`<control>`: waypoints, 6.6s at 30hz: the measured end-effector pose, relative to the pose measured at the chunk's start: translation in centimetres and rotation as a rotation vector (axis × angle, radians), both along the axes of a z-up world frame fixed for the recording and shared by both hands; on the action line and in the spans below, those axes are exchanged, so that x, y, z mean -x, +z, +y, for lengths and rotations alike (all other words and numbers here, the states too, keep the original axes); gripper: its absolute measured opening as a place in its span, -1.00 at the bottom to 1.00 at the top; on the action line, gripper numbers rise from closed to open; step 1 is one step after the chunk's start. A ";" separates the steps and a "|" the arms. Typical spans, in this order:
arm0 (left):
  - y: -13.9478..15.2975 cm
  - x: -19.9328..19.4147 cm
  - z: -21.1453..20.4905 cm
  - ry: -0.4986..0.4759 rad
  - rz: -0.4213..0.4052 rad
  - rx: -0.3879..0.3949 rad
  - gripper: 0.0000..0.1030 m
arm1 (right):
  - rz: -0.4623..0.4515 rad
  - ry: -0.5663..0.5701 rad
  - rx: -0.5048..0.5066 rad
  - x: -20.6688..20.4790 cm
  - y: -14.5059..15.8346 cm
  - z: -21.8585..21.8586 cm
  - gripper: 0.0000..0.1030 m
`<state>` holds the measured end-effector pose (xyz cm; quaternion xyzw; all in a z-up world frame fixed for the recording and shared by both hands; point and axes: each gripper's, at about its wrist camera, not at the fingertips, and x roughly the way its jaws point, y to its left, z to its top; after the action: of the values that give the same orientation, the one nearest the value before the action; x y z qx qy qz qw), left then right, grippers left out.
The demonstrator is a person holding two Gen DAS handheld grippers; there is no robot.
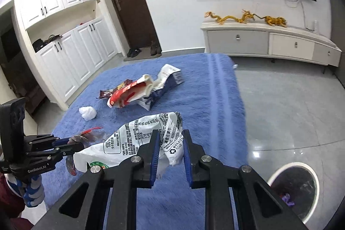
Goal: Collect trash
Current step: 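Carry the bottle and white printed bag over the bin and open both tools, then move both open tools back over the towel toward the remaining trash, then grasp the clear plastic bag with the left tool while the right tool grasps the red-white bag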
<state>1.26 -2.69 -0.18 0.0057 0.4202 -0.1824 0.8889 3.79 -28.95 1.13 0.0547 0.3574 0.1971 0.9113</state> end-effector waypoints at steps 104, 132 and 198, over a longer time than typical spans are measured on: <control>-6.6 -8.8 -39.1 -0.443 0.213 -0.033 0.02 | 0.313 -0.675 0.054 3.7 -13.7 -30.1 -0.21; 3.2 -3.2 3.8 0.126 -0.080 0.024 0.15 | 0.016 -0.174 0.082 -0.6 3.2 -1.4 -0.04; -1.8 -7.4 10.5 0.312 0.037 0.038 -0.48 | 0.076 0.327 0.136 -2.4 -1.7 12.0 -0.44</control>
<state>8.67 7.80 -1.99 -0.0799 0.4286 -0.0501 0.8986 6.19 -17.00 -0.53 -0.0586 0.4082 0.3156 0.8546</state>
